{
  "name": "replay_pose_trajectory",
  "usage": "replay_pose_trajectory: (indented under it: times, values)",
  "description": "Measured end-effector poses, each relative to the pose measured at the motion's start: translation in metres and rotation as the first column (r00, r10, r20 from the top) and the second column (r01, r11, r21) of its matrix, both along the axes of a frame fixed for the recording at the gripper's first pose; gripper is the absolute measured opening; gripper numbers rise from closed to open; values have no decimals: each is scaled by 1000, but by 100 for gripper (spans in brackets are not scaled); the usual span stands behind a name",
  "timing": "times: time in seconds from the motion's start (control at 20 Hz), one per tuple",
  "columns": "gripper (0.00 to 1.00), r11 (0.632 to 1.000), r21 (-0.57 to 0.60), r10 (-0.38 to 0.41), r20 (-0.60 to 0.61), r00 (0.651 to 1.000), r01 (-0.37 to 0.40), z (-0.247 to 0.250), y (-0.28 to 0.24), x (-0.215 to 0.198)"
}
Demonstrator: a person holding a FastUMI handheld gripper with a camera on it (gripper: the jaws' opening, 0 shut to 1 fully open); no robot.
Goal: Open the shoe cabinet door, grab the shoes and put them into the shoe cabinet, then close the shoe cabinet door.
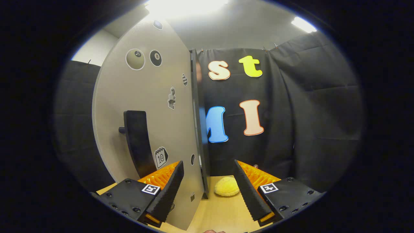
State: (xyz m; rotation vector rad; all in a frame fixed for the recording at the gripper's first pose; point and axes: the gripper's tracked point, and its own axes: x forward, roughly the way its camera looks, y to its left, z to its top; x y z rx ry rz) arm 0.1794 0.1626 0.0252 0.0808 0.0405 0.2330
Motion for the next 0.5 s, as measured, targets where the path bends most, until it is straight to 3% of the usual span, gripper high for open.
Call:
replay_pose_trajectory:
  times: [0.5]
  values:
    - [96, 998, -53, -19, -2, 1000, 19, 5, 123, 0]
